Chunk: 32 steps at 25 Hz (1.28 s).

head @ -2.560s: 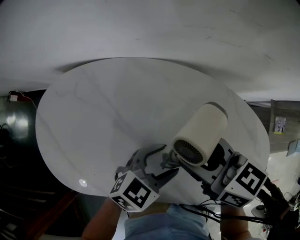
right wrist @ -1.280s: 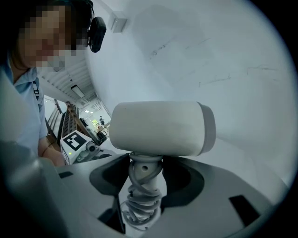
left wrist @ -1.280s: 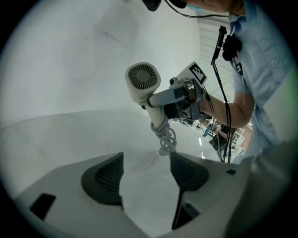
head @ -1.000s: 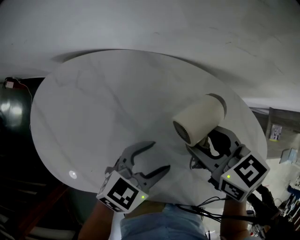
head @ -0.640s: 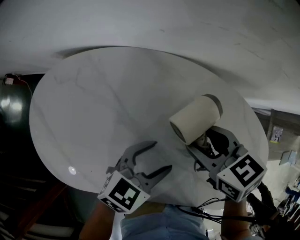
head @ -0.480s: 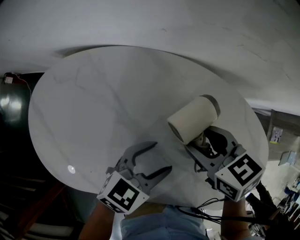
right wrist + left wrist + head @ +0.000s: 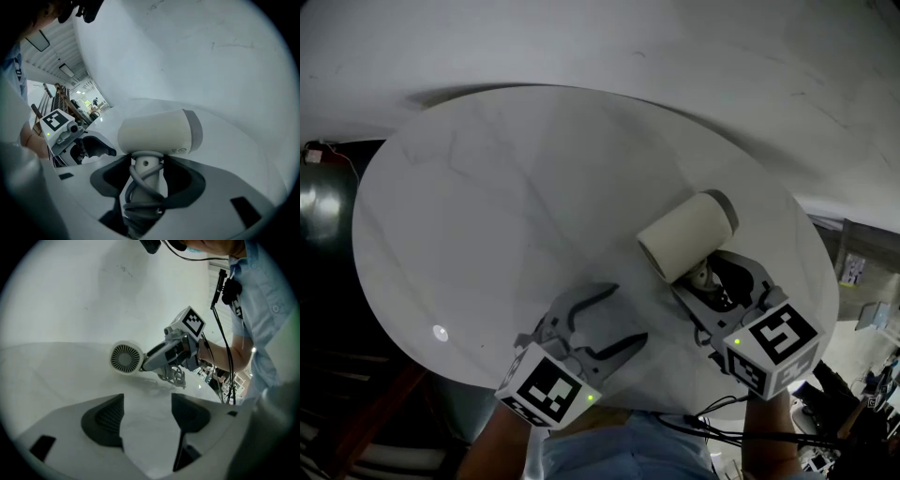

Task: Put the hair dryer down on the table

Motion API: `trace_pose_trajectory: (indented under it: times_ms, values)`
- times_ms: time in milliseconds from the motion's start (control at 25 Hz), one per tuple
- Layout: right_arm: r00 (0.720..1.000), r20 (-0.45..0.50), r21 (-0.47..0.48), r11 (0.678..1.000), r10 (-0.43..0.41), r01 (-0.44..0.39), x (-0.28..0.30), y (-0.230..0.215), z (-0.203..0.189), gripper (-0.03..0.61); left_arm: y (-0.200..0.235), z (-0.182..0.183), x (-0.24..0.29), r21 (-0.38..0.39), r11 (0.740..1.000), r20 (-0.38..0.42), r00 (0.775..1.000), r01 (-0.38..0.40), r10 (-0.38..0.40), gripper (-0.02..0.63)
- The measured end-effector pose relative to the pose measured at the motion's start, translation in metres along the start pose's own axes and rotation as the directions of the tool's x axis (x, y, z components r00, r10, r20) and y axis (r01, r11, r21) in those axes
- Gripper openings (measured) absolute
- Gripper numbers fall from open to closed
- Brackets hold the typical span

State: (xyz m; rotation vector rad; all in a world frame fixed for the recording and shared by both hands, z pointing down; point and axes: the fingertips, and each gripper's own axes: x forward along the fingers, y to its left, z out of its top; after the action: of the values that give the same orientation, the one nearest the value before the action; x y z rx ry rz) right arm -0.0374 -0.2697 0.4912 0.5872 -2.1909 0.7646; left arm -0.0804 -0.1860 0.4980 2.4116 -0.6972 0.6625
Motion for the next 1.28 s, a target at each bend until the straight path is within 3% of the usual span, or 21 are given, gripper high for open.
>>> trace_pose_trajectory:
  times_ms: [560, 880, 1080, 1280]
  values:
    - [1.0, -0.018, -0.001, 1.0, -0.026, 0.026, 0.011, -0.009, -0.005, 0.227, 0.006, -0.003, -0.001, -0.019, 1.0, 0.01, 1.0, 0.001, -0.001, 0.308]
    - [1.0, -0.001, 0.034, 0.999, -0.022, 0.022, 0.01, -0.011, -0.006, 0.242, 0.002, 0.016, -0.007, 0.006, 1.0, 0.03, 0.999, -0.012, 0.012, 0.308]
    - [0.995, 0.078, 0.069, 0.996, -0.055, 0.05, -0.007, -0.007, 0.003, 0.255, -0.006, 0.029, -0.016, 0.046, 0.998, 0.06, 0.997, -0.05, 0.047, 0.308]
    - [0.973, 0.204, 0.087, 0.992, -0.104, 0.088, -0.048, 0.0, 0.018, 0.252, -0.018, 0.061, -0.03, 0.072, 0.99, 0.124, 0.986, -0.121, 0.112, 0.308]
